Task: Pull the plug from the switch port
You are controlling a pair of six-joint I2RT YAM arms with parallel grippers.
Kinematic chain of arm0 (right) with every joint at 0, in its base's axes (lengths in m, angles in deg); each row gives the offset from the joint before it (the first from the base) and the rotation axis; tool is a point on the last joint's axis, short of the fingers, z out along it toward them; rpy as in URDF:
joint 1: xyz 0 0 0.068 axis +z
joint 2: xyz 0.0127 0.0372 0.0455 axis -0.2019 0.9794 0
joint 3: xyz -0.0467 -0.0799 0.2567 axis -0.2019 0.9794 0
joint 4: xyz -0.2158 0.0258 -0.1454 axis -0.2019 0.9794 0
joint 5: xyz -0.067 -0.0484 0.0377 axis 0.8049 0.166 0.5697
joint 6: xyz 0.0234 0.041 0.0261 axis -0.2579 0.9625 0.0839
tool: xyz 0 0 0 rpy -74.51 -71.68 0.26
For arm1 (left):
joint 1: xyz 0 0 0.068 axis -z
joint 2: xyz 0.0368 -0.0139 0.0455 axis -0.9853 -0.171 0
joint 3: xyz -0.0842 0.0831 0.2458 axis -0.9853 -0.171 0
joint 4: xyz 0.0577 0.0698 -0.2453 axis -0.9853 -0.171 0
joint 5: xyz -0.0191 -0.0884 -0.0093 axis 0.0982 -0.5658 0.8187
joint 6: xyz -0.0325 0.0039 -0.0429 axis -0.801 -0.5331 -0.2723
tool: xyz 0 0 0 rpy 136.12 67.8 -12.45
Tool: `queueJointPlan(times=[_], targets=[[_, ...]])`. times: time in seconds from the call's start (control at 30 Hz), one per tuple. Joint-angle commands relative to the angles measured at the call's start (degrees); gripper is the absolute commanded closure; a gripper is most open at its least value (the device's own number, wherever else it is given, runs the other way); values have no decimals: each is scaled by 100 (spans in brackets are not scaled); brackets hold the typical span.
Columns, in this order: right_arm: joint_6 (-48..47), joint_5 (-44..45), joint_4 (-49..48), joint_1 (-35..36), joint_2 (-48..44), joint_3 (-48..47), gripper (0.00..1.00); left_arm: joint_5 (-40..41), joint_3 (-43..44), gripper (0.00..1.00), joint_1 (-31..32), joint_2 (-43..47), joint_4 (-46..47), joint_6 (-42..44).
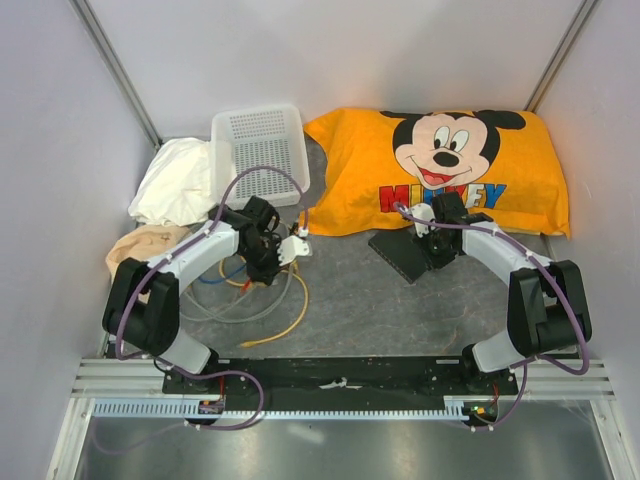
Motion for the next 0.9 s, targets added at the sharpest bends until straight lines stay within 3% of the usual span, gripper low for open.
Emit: queueJointPlan(times=[0.0,0.03,0.1,0.17,0.23,0.3,0.37,0.53,0.6,0.73,0.8,0.87], targets=[[-5,113,-130,-13,-186,60,94,1790,-516,98,-547,-231,-438,1243],[-5,105,-103,-13,-203,51,94,1747,-499,98,-573,-232,-429,999],[12,78,-59,-4,-204,-63,89,1274,-368,79,-582,-49,-429,725],[12,78,46,-13,-212,-186,75,643,-210,57,-547,215,-386,330],[4,96,116,-13,-265,-432,57,368,-69,50,-512,549,-307,-73],[-23,131,160,-4,-344,-756,48,130,229,38,-442,708,-228,-330],[-58,166,266,-4,-397,-1003,40,33,571,2,-372,927,-88,-716],[-67,262,644,-13,-502,-1996,25,-3,1433,1,-336,1139,194,-1585],[108,542,644,-13,-555,-2295,23,59,1846,1,-336,1192,378,-1772],[670,991,557,-13,-617,-2595,11,199,2304,1,-336,1429,984,-2420],[785,1184,504,-13,-713,-2621,10,375,2270,1,-345,1709,1353,-2738],[864,1282,504,-4,-827,-2621,10,1075,1754,1,-336,2051,2545,-3710]])
